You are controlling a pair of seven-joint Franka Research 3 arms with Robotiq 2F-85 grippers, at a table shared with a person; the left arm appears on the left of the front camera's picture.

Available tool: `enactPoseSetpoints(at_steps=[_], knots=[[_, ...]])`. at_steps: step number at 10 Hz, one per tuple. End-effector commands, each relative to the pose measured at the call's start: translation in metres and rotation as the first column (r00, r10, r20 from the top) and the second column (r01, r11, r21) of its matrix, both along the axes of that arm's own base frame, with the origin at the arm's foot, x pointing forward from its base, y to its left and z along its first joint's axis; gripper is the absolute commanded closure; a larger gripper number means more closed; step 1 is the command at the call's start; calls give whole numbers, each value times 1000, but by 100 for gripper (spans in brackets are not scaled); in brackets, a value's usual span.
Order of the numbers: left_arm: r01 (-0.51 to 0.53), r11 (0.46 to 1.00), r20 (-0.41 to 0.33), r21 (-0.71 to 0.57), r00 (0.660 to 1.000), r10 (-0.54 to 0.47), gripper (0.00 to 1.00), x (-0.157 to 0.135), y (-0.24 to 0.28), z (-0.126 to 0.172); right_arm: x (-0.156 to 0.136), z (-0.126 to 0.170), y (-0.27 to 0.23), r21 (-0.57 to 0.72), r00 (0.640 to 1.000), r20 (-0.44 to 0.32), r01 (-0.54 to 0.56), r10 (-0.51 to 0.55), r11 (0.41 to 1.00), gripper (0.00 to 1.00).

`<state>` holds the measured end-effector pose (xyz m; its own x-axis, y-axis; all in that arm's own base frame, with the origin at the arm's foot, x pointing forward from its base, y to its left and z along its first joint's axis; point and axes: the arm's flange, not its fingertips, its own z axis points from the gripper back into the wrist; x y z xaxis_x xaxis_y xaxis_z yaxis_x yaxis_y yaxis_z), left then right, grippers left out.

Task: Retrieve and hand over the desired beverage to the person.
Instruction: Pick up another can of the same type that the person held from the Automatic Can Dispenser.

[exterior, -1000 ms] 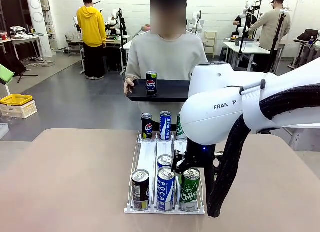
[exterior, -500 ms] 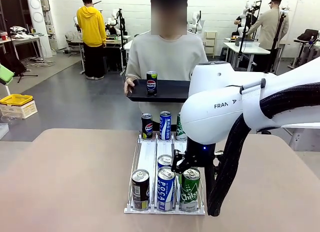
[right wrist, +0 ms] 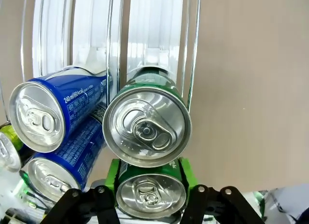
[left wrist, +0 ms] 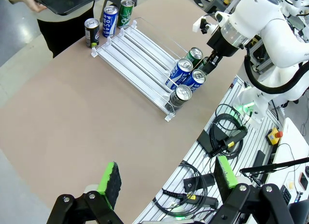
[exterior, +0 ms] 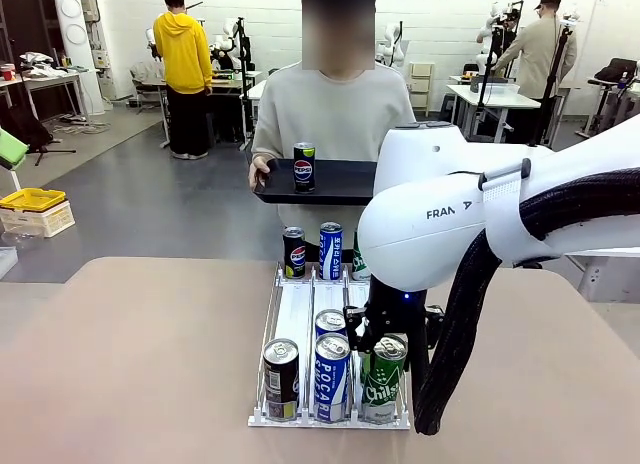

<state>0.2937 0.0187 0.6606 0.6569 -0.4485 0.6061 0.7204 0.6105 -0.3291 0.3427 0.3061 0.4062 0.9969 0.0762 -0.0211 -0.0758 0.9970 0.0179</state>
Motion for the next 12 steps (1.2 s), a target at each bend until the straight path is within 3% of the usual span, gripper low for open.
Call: enactPoseSetpoints(at_steps=[1, 4, 5, 6, 8, 12], knots=[[16, 1000, 6, -15, 1000, -16, 0, -1, 1, 0, 2, -4, -2, -5, 1000, 2, -15, 15, 1000, 98], [16, 1000, 6, -15, 1000, -16, 0, -1, 1, 0, 0, -3, -1, -6, 1000, -1, -23, 23, 1000, 100], [16, 1000, 6, -15, 1000, -16, 0, -1, 1, 0, -6, 4, 2, -47, 999, -14, 40, -41, 998, 61], [16, 1000, 6, -15, 1000, -16, 0, -1, 1, 0, -18, 18, 6, -47, 1000, -17, 24, -24, 999, 61], [16, 1000, 6, -15, 1000, -16, 0, -1, 1, 0, -48, 67, 10, -67, 1000, 7, -18, 19, 998, 61], [16, 1000, 6, -15, 1000, -16, 0, -1, 1, 0, -93, 223, 19, -96, 995, 82, 64, -56, 993, 61]])
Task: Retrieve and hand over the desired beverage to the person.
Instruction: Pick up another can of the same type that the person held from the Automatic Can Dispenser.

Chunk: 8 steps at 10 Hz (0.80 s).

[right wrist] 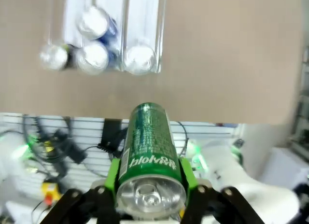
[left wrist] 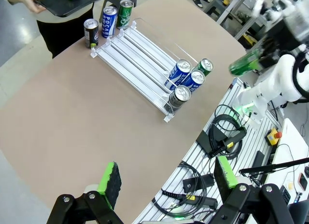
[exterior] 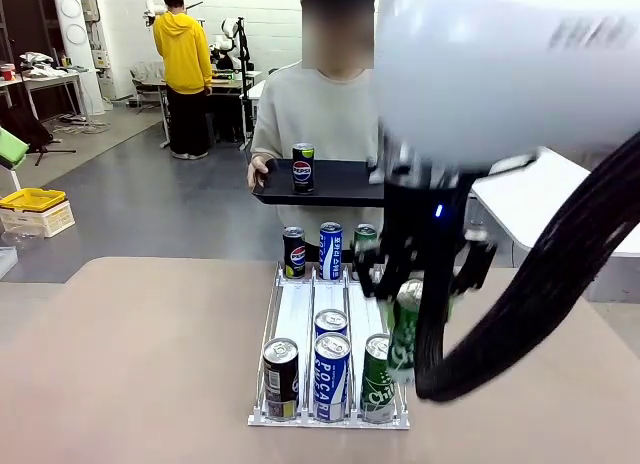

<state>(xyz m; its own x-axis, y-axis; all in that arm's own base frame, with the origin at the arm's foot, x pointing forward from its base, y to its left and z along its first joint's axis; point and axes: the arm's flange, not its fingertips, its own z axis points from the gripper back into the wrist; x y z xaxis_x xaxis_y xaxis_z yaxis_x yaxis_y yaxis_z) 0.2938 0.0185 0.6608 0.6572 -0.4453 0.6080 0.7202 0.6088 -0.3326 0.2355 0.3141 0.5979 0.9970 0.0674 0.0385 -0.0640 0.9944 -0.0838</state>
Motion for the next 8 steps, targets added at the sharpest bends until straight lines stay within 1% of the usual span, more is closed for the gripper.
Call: enactPoseSetpoints(at_steps=[1, 2, 3, 4, 5, 7, 8], knots=[[16, 1000, 7, -10, 1000, -16, 0, -1, 1, 0, 10, 72, 15, 14, 996, 39, 80, -81, 997, 61], [16, 1000, 7, -10, 1000, -16, 0, -1, 1, 0, 11, 104, 15, 44, 990, 85, 112, -115, 993, 61], [16, 1000, 7, -10, 1000, -16, 0, -1, 1, 0, 23, 130, 13, 89, 982, 120, 136, -146, 987, 61], [16, 1000, 7, -10, 1000, -16, 0, -1, 1, 0, 42, 147, 10, 81, 978, 153, 131, -143, 988, 61], [16, 1000, 7, -10, 1000, -16, 0, -1, 1, 0, 76, 157, 3, 106, 971, 168, 155, -172, 982, 61], [16, 1000, 7, -10, 1000, -16, 0, -1, 1, 0, 138, 153, -9, 166, 974, 183, 100, -131, 981, 61], [16, 1000, 7, -10, 1000, -16, 0, -1, 1, 0, 166, 144, -13, 175, 974, 183, 100, -132, 979, 61]])
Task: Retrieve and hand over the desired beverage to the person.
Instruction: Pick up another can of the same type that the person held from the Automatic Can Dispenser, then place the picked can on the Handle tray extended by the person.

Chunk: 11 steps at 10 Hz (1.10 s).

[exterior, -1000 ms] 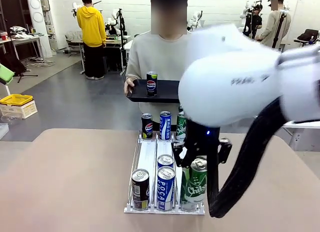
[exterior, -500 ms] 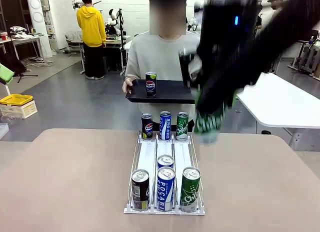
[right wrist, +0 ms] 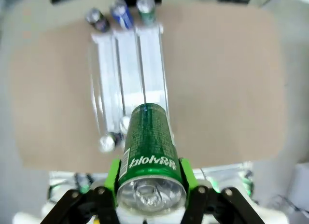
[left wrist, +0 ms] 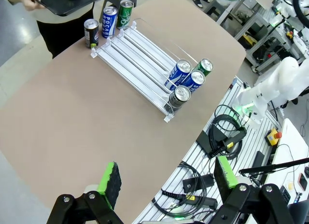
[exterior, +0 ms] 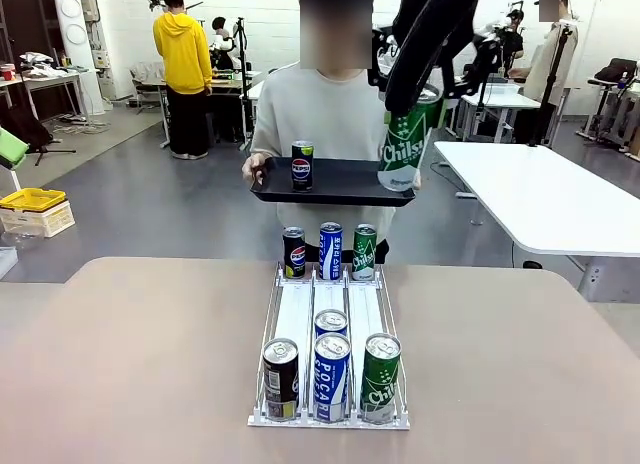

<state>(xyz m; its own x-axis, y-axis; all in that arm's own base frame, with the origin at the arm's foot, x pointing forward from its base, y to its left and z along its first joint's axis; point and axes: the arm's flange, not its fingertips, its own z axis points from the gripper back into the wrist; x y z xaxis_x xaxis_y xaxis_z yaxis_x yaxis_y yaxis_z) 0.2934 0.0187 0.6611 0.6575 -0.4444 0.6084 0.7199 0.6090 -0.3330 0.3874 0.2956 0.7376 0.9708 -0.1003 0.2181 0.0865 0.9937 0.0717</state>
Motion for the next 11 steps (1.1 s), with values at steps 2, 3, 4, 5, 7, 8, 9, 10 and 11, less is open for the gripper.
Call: enactPoseSetpoints(at_steps=[2, 3, 4, 5, 7, 8, 9, 10, 11], knots=[[17, 1000, 7, -10, 1000, -17, 0, -1, 1, 0, 65, -21, 1, 8, 999, -36, -7, 8, 1000, 61], [17, 1000, 7, -10, 1000, -17, 0, -1, 1, 0, 82, -32, -2, 6, 998, -59, 10, -9, 1000, 61], [17, 1000, 7, -10, 1000, -17, 0, -1, 1, 0, 92, -37, -3, 15, 997, -71, 13, -12, 1000, 61], [17, 1000, 7, -10, 1000, -17, 0, -1, 1, 0, 96, -39, -4, 16, 997, -77, 14, -13, 1000, 61], [17, 1000, 7, -10, 1000, -17, 0, -1, 1, 0, 98, -59, -8, 19, 996, -89, 17, -15, 1000, 61], [17, 1000, 7, -10, 1000, -17, 0, -1, 1, 0, 98, -59, -8, 19, 996, -89, 17, -15, 1000, 61], [17, 1000, 7, -10, 1000, -17, 0, -1, 1, 0, 98, -59, -8, 19, 996, -89, 17, -15, 1000, 61], [17, 1000, 7, -10, 1000, -17, 0, -1, 1, 0, 98, -59, -8, 19, 996, -89, 17, -15, 1000, 61], [17, 1000, 7, -10, 1000, -17, 0, -1, 1, 0, 98, -59, -8, 19, 996, -89, 17, -15, 1000, 61]])
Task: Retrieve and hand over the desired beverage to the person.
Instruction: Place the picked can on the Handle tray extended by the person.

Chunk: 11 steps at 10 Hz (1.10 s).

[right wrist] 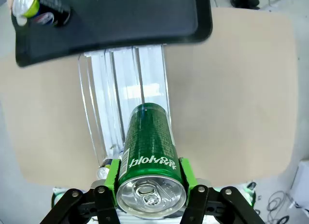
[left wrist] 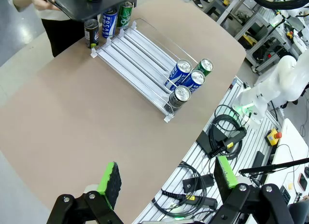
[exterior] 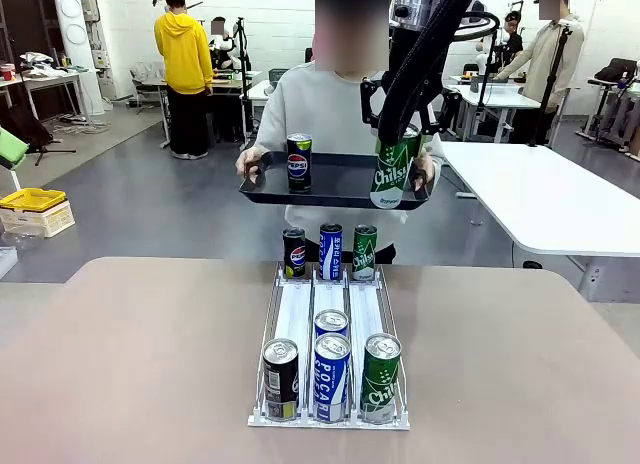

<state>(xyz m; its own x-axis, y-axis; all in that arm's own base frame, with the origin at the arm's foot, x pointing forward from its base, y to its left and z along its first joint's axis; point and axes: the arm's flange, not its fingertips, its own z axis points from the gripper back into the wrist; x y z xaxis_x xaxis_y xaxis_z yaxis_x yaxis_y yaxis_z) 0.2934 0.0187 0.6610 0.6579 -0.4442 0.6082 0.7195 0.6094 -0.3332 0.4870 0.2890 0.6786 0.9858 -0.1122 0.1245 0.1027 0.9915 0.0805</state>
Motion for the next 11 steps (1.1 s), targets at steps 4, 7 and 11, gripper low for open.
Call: enactPoseSetpoints(at_steps=[4, 7, 11], knots=[[17, 1000, 7, -10, 1000, -17, 0, -1, 1, 0, -1, 0, -1, 2, 1000, 5, 7, -7, 1000, 61], [17, 1000, 7, -10, 1000, -17, 0, -1, 1, 0, -1, 0, -1, 2, 1000, 5, 7, -7, 1000, 61], [17, 1000, 7, -10, 1000, -17, 0, -1, 1, 0, -1, 0, -1, 2, 1000, 5, 7, -7, 1000, 61]])
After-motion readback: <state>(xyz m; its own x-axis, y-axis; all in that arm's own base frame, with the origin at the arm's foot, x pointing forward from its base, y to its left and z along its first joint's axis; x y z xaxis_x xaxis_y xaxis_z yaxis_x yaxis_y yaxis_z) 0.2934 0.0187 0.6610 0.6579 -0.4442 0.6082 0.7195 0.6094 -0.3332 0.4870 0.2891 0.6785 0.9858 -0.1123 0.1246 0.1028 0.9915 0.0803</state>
